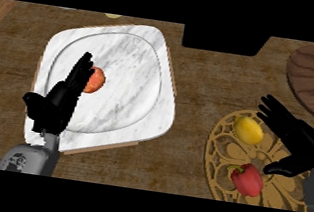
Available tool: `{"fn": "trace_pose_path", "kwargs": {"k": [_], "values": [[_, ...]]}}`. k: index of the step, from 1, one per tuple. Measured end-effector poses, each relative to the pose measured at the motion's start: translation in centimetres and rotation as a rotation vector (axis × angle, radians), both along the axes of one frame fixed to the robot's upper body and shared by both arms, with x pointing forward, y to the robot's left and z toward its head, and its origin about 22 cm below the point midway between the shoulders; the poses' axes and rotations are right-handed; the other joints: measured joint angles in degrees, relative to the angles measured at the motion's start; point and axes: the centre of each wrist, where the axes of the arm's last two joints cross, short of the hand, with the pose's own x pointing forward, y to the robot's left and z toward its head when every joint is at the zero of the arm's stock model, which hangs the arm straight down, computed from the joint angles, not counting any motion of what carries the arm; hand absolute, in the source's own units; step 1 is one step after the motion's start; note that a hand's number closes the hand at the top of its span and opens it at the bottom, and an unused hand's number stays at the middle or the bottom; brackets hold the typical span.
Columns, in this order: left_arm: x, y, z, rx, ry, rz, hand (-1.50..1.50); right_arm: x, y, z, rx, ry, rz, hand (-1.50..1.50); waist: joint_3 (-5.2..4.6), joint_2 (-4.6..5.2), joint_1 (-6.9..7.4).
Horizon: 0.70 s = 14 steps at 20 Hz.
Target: Pick the lemon from the placemat and place it in the bowl
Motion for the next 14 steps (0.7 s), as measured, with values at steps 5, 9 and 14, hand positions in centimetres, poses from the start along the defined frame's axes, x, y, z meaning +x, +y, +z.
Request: {"fn": "trace_pose_path", "kwargs": {"k": [5,9,14], "values": [[-0.2,0.4,0.0,0.000,-0.005,0.002,0.00,-0.4,0.5,-1.5,-0.057,0.000,-0.008,-1.50,0.00,0.00,0.05],[-0.1,-0.1,-0.2,-0.001,-0.004,0.002,0.00,-0.5,0.8,-2.3,-0.147,-0.008,-0.004,-1.50,-0.14,-0.13,0.02],[-0.4,0.0,-0.2,-0.004,-0.005,-0.004,0.00,0.6,1.6,-2.7,-0.198,-0.025,0.027,-1.50,-0.60,-0.51,-0.10]]}}
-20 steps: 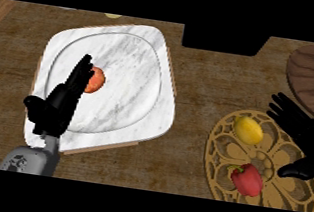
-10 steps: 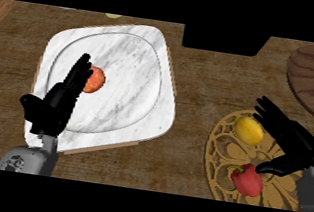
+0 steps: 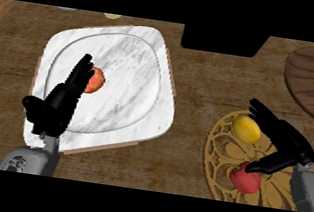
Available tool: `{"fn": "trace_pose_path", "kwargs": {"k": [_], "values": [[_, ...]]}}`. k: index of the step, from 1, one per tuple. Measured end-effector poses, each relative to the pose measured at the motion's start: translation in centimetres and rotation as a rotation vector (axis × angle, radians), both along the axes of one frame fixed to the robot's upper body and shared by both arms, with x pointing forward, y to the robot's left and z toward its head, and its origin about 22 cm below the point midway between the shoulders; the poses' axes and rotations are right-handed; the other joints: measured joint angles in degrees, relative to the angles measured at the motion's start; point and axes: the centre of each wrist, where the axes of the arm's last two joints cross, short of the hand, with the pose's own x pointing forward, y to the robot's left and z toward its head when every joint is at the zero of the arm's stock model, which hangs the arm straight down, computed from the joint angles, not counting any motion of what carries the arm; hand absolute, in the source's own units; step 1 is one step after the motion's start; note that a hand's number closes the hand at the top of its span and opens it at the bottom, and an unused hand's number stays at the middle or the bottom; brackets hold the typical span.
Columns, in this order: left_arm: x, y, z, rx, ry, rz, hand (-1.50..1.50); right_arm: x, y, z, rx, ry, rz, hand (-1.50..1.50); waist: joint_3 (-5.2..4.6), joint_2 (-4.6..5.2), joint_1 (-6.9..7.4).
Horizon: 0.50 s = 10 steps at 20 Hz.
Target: Pick the lemon from the placemat and place it in the bowl
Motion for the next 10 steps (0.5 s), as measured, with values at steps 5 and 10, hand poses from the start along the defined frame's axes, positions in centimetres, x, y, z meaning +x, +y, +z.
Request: {"fn": "trace_pose_path", "kwargs": {"k": [5,10], "values": [[0.4,0.3,-0.1,-0.002,0.001,0.010,0.00,0.1,1.1,-0.3,-0.021,-0.050,0.064,1.50,-0.12,-0.05,-0.14],[0.4,0.3,-0.2,-0.003,0.010,0.004,0.00,-0.3,2.4,-0.6,-0.051,-0.144,0.146,1.50,0.10,0.10,-0.07]]}}
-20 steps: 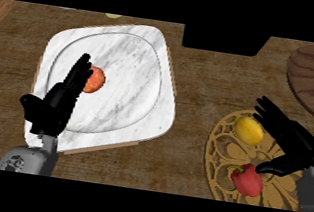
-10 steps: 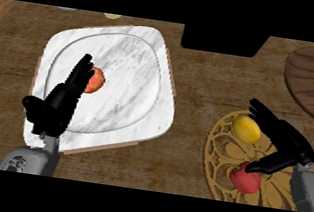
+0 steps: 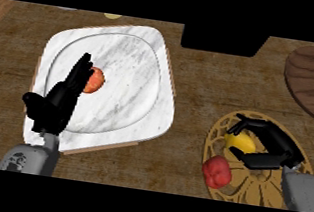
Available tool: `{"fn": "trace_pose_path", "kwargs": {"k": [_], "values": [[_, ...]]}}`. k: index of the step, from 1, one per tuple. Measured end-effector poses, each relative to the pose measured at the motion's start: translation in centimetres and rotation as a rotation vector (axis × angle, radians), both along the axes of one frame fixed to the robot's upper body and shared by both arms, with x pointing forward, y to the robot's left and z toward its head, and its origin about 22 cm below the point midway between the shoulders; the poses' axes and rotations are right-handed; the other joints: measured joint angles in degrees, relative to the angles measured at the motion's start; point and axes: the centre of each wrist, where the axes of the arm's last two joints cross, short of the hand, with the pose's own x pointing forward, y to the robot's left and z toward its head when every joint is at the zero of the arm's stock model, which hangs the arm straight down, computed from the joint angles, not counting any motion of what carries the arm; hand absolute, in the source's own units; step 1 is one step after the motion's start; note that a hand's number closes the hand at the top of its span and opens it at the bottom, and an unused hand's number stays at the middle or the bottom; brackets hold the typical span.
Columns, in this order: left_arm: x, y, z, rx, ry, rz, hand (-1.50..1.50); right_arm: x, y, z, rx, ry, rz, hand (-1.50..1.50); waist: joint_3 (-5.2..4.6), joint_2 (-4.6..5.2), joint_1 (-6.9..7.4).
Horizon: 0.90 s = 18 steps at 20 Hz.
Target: Pick the lemon from the placemat and place it in the bowl
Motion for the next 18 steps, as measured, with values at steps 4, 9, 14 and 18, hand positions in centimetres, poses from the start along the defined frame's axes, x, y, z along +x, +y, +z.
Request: {"fn": "trace_pose_path", "kwargs": {"k": [4,9,14,18], "values": [[-0.4,-0.3,-0.4,0.004,-0.005,0.006,0.00,-0.5,1.1,-0.4,0.036,-0.016,0.018,1.50,0.06,0.00,0.02],[-0.3,0.0,-0.1,0.005,-0.005,0.022,0.00,-2.0,-4.4,3.1,-0.055,-0.097,0.247,1.50,0.45,0.05,-0.87],[-0.7,0.7,-0.6,0.003,0.004,0.043,0.00,-3.3,-8.5,8.3,-0.195,-0.234,0.342,1.50,0.73,-0.12,-1.79],[-0.8,1.0,-0.9,-0.001,0.007,0.046,0.00,-4.5,-10.7,11.0,-0.171,-0.369,0.324,1.50,0.84,-0.10,-2.26]]}}
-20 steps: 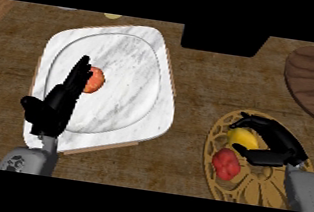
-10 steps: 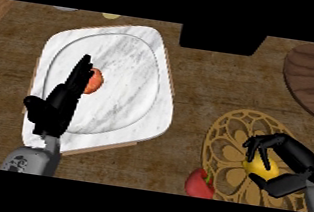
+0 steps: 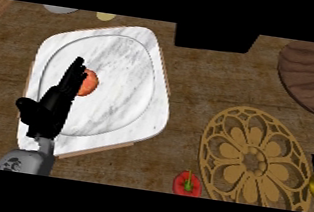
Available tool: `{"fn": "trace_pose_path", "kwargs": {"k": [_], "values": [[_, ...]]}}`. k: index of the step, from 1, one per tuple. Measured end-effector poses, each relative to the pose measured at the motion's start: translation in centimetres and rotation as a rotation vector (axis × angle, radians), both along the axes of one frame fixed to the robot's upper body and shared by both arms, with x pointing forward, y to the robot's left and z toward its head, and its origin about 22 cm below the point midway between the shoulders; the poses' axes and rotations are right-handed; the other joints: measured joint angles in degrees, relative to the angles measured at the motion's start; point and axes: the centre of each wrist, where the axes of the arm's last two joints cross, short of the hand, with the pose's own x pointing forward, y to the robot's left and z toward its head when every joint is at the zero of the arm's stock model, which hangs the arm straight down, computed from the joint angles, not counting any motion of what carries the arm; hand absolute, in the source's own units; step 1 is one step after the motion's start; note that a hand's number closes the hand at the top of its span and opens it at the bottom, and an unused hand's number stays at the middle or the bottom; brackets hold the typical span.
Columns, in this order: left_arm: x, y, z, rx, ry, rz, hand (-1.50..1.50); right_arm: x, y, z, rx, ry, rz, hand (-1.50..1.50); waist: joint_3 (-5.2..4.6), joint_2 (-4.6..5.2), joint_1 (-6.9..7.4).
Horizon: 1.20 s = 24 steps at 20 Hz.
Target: Pick the lemon from the placemat and place it in the bowl
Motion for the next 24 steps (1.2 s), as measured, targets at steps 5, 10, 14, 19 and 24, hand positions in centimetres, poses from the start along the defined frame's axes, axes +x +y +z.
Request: {"fn": "trace_pose_path", "kwargs": {"k": [5,10,14,19,24], "values": [[0.0,0.1,0.1,0.002,0.002,0.007,0.00,-1.1,-2.2,3.4,0.070,-0.195,-0.028,1.50,0.03,-0.10,-0.44],[-0.1,0.2,0.3,-0.001,-0.003,0.014,0.00,-2.1,-5.0,7.7,0.088,-0.348,-0.085,1.50,-0.06,-0.11,-0.34],[0.0,0.3,0.5,0.003,-0.009,-0.001,0.00,-3.0,-7.3,10.9,0.057,-0.418,-0.139,1.50,-0.13,0.09,0.25],[-0.1,-0.7,0.1,0.001,-0.009,-0.022,0.00,-3.5,-9.0,14.2,0.046,-0.463,-0.189,1.50,-0.22,0.32,1.21],[0.4,-0.8,0.4,0.005,-0.011,-0.040,0.00,-3.0,-9.6,16.2,0.060,-0.474,-0.234,1.50,-0.28,0.57,2.45]]}}
